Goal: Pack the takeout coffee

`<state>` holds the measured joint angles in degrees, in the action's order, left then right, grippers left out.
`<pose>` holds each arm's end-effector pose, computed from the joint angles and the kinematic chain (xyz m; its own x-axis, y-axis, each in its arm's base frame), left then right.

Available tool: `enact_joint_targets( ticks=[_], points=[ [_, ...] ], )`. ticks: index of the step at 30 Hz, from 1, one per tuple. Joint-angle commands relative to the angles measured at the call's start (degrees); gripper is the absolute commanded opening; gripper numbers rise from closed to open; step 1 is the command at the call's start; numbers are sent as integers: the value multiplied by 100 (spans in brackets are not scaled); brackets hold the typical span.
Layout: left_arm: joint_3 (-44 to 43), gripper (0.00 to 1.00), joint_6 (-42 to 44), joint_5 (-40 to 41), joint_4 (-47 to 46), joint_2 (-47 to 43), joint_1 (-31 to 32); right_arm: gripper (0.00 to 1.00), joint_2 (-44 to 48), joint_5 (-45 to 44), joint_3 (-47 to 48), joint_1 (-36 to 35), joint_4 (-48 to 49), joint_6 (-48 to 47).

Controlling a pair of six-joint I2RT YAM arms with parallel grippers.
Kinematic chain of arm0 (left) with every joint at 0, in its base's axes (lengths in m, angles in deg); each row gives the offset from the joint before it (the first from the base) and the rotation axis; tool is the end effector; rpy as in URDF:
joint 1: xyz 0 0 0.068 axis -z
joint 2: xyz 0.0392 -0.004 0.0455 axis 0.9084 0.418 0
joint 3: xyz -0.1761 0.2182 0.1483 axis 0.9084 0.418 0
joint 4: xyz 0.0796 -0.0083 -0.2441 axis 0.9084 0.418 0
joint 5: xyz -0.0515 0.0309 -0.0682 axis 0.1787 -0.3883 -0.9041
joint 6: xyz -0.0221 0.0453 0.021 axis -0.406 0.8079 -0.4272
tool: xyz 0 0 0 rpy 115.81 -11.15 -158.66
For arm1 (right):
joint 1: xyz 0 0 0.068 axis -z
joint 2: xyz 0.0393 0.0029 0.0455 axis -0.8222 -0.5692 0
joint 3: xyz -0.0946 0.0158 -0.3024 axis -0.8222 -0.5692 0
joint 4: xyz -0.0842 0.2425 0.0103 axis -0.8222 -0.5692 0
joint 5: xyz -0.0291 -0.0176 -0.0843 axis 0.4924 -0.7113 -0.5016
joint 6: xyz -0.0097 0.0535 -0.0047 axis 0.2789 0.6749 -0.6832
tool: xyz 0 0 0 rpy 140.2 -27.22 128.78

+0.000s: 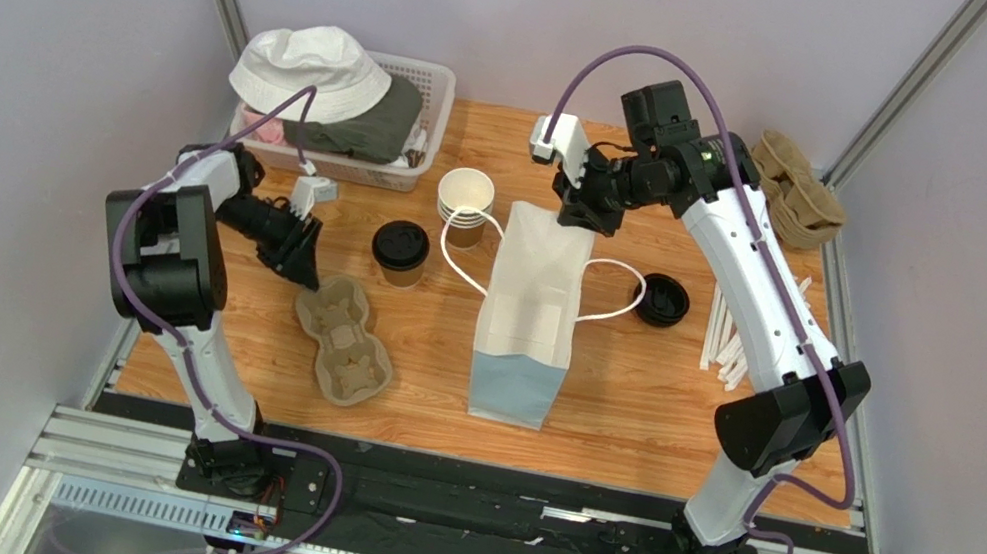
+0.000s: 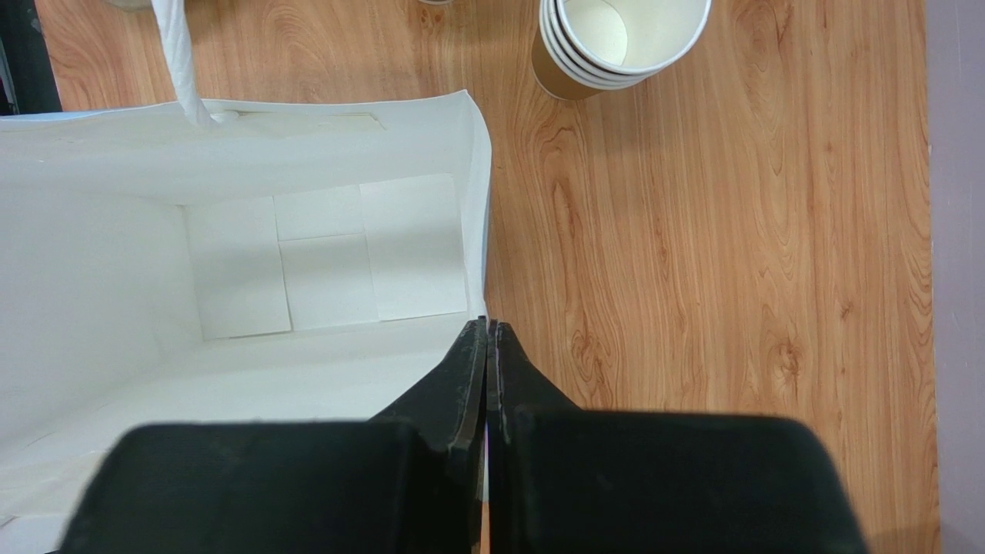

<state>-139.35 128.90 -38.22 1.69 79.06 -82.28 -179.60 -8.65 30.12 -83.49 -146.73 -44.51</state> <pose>0.3276 0.0756 0.2216 -0.8289 0.3640 -0.4248 0.5485 0.6781 -0.4892 0.3104 0.1866 0.4449 0.0118 -0.7424 -0.6698 -0.9804 0.1230 -0.1536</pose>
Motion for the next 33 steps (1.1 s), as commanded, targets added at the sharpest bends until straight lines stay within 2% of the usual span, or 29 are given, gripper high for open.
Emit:
enact_joint_targets(
  ticks=[1, 11, 14, 20, 22, 24, 28, 33],
  points=[
    [-31, 47, 258, 10, 29, -1, 29, 0, 283, 52, -6, 24, 247, 111],
    [188, 46, 373, 301, -23, -151, 100, 0, 301, 69, -111, 24, 309, 111],
    [232, 41, 399, 380, -50, -194, 152, 0, 292, 69, -102, 32, 335, 164],
    [312, 23, 487, 406, -50, -352, 223, 0, 353, 87, -120, 32, 353, 252],
    [277, 12, 469, 415, 38, -519, 223, 0, 380, 87, -137, 32, 353, 269],
    [136, 0, 505, 424, 318, -782, 197, 0, 450, 87, -181, 41, 353, 305],
    [-425, 0, 601, 424, 1135, -1345, 170, 0, 643, 96, -339, 32, 379, 401],
    [-1866, 0, 339, 354, 2268, -2065, 170, 0, 994, 26, -568, 41, 519, 621]
  ],
)
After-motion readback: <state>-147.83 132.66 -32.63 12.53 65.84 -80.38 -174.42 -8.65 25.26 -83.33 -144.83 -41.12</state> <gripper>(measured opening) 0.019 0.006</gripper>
